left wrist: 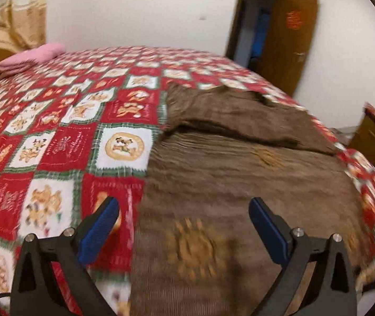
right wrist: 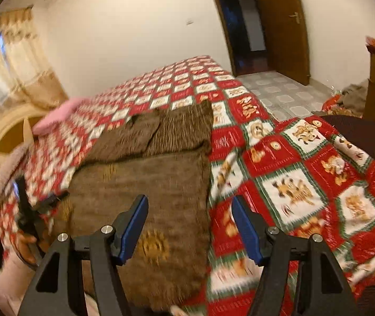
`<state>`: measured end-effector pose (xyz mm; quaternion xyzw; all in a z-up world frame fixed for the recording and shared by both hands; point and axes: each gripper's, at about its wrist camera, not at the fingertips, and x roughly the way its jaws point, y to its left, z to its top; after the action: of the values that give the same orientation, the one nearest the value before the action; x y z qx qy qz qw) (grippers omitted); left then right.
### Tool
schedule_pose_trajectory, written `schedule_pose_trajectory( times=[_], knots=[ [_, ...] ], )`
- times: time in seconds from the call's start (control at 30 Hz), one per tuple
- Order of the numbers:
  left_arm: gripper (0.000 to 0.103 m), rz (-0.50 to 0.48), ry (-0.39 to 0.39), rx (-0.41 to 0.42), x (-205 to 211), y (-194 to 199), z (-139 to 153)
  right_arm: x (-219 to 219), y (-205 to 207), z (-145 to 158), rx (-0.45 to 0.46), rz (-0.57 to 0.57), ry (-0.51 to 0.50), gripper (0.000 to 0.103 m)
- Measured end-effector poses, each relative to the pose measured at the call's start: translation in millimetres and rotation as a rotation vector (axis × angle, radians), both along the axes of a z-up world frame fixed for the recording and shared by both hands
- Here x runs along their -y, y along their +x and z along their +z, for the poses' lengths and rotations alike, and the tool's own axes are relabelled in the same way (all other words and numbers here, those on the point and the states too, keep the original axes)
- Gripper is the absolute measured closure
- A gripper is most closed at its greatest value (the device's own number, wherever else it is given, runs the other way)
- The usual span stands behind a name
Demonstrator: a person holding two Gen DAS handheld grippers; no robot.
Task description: Fold small clothes
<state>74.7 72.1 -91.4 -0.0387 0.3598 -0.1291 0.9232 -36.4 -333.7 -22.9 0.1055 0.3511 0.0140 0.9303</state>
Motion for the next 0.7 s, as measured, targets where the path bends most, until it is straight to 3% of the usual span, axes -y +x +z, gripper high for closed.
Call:
schedule_pose_trajectory(
  times=[0.17, 0.3, 0.47, 0.63, 0.7],
  knots=[
    [0.002, -0.103, 0.062, 0.017, -18.7, -45.6, 9.5, -22.0, -21.7, -23.4, -0.087, 0.135, -0.014, 0.036],
    [0.002, -0.058, 0.052, -0.002, -45.7, -60.0, 9.1, -56.6, -29.9, -60.6, -0.17, 0.218, -0.021, 0.036],
    [0.002, -0.012, 0.027, -0.013, -70.7, -66.2, 12.8, -83.3, -25.5, -107.7, -0.275, 0.221, -0.006, 0.036],
    [0.002, 0.036, 0.009, -0.012, -91.1, -66.5, 14.6, -96.9, -18.5, -133.9, -0.315, 0.226, -0.117, 0.037],
    [0.002, 0.056, -0.023, -0.028, -97.9, -64.2, 13.0, -100.0, -17.9, -140.0, -0.32, 0.228, -0.17, 0.048]
  ],
)
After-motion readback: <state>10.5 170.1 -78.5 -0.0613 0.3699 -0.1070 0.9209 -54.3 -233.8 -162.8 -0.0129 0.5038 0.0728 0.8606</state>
